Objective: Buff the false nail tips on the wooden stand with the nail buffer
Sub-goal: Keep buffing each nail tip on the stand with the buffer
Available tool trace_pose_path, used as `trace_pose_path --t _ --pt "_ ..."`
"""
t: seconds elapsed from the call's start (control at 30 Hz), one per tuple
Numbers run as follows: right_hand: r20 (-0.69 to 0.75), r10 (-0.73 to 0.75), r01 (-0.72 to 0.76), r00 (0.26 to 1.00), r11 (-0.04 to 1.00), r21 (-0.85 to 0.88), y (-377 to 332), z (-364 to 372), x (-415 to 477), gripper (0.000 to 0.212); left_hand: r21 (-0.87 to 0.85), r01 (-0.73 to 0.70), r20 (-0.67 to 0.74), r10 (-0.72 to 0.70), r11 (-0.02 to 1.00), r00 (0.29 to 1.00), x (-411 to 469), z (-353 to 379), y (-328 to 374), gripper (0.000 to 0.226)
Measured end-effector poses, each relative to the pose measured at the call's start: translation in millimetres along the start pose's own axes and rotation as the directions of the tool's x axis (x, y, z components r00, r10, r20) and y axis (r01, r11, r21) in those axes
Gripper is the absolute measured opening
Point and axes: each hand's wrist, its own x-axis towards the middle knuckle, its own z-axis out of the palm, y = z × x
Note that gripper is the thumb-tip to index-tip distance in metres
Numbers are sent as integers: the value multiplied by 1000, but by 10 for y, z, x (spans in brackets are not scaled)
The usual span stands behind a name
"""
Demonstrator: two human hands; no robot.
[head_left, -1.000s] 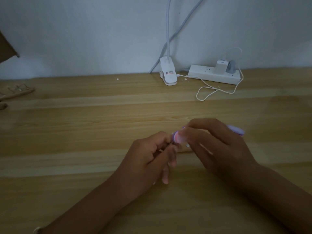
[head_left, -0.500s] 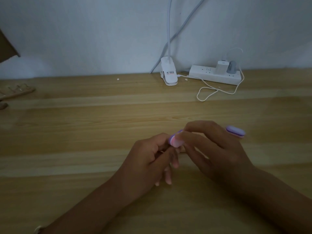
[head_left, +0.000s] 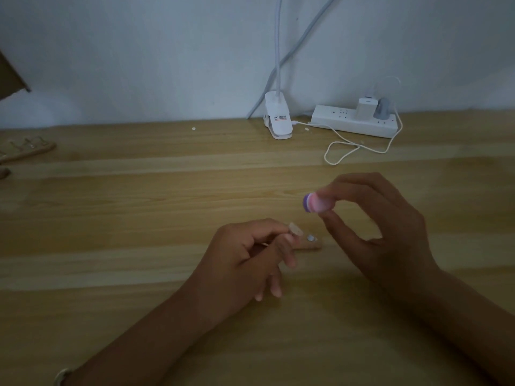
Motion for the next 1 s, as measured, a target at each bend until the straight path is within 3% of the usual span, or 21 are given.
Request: trace_pose_path --t 0.13,0.23,0.37,1.0 --pt "140 -193 188 971 981 49 -86 26 -68 25 9 -39 0 39 999 999 -13 -1 37 16" --pt "139 -196 202 971 979 -31 -13 -7 -42 27 10 -31 2 31 999 1000 -9 -4 35 17" --pt "152 -236 238 960 971 2 -77 32 -96 26 34 -52 36 50 998 998 -23 11 66 19" --pt "87 -159 157 983 987 30 -39 44 -77 16 -159 52 162 -26 986 986 -10 -25 108 25"
